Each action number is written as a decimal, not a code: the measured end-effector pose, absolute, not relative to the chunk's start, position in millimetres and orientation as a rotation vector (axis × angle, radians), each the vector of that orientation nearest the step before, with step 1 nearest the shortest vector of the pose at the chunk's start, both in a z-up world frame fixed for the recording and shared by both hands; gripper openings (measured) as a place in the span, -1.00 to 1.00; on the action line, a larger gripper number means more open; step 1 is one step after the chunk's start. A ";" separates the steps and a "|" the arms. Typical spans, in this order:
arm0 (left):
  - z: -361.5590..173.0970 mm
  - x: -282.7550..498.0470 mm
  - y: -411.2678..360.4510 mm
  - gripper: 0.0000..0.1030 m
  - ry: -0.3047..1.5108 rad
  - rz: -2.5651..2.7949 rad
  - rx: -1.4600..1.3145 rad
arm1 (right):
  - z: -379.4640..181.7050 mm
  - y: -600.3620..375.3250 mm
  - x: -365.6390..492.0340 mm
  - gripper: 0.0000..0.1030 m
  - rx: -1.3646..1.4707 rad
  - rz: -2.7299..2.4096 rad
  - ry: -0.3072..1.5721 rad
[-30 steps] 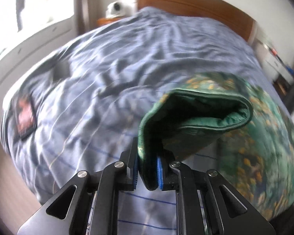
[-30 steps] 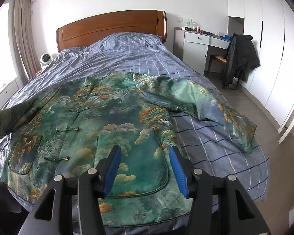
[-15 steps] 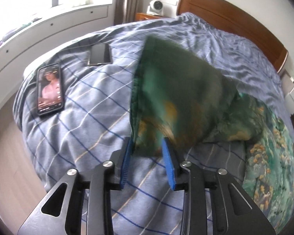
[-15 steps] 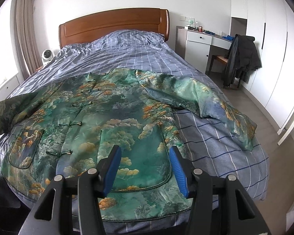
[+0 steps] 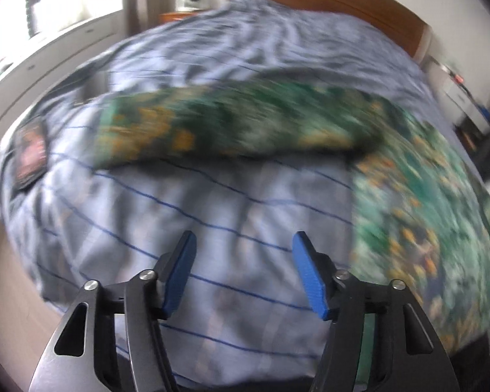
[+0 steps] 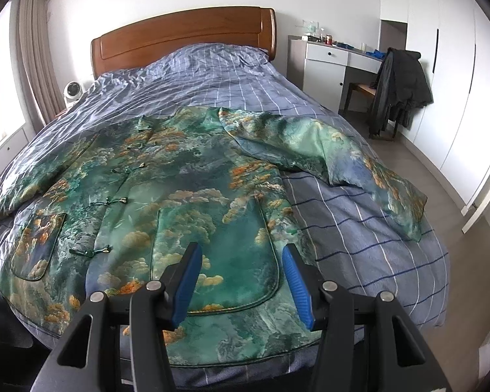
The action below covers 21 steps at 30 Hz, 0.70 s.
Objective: Fold large clothes
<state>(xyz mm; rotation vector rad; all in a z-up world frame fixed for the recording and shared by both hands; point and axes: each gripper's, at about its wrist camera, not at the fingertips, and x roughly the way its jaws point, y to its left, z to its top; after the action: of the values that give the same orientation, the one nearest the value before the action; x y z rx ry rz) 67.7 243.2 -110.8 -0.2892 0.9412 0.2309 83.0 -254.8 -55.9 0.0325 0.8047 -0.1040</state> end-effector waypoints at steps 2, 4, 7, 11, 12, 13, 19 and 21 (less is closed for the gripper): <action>-111.1 67.7 221.8 0.35 0.955 0.158 -0.264 | -58.1 -258.1 83.9 0.16 0.036 -0.114 0.813; -112.7 66.6 196.8 0.58 0.970 0.078 -0.236 | -60.0 -265.3 86.1 0.24 0.045 -0.115 0.827; -119.7 66.2 161.5 0.66 1.008 -0.035 -0.191 | -65.1 -285.0 88.1 0.26 0.071 -0.130 0.866; -135.4 68.7 123.1 0.67 1.055 -0.078 -0.085 | -82.8 -314.9 86.9 0.27 0.075 -0.163 0.944; -139.7 69.8 116.9 0.67 1.063 -0.071 -0.069 | -87.8 -320.3 87.0 0.27 0.072 -0.163 0.965; -143.5 71.4 114.4 0.67 1.073 -0.068 -0.068 | -92.7 -324.7 87.4 0.27 0.070 -0.159 0.985; -160.9 79.5 116.0 0.81 1.116 -0.047 -0.121 | -122.4 -335.1 94.1 0.28 0.117 -0.028 1.089; -163.5 79.5 117.3 0.84 1.115 -0.042 -0.125 | -130.4 -333.1 96.8 0.29 0.089 -0.023 1.101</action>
<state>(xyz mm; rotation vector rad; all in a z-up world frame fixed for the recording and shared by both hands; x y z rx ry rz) 79.5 117.3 -163.5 -0.1253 1.1147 -0.0416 96.8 -333.1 -130.4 0.0886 1.1015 -0.0228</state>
